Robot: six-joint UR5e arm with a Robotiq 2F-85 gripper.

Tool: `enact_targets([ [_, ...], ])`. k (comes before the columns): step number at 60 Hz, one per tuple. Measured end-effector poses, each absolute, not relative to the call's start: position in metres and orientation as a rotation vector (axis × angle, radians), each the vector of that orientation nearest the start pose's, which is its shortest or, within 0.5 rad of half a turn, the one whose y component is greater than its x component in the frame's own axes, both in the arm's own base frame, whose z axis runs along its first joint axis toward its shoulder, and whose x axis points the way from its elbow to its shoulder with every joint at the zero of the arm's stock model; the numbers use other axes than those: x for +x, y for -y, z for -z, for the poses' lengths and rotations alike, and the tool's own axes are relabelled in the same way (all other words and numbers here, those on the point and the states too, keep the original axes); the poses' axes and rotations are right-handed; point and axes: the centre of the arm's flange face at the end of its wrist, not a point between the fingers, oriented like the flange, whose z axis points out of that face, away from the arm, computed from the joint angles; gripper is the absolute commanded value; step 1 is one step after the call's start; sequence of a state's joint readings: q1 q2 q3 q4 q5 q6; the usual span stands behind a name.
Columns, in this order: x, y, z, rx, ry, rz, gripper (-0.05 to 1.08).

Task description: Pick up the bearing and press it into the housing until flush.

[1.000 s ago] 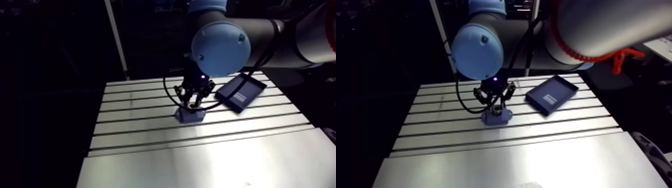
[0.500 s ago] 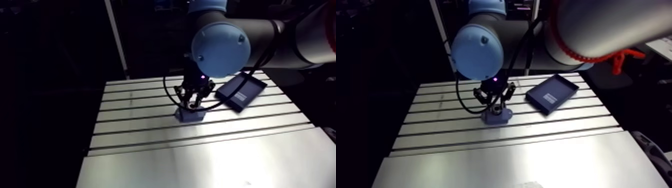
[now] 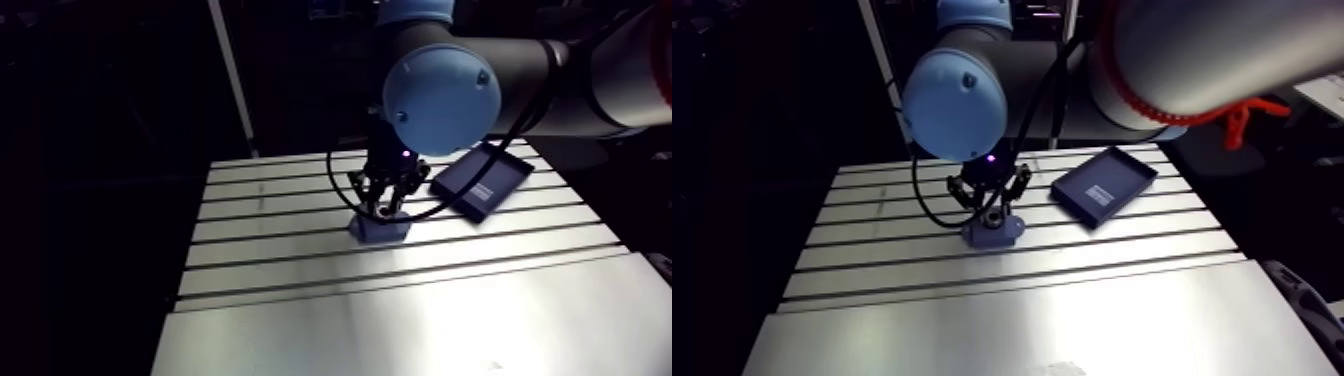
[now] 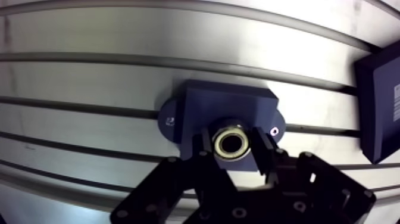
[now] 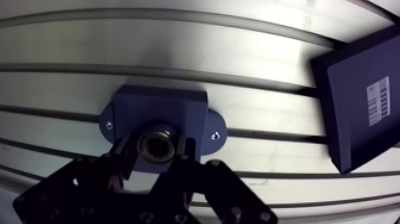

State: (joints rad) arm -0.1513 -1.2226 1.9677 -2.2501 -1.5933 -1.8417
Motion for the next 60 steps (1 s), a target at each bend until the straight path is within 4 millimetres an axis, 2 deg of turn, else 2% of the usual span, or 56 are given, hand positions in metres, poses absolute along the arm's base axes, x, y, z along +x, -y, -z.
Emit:
enact_targets([
  [60, -0.5387, 0.0509, -0.1877, -0.191, -3.062, -0.011, 0.73],
])
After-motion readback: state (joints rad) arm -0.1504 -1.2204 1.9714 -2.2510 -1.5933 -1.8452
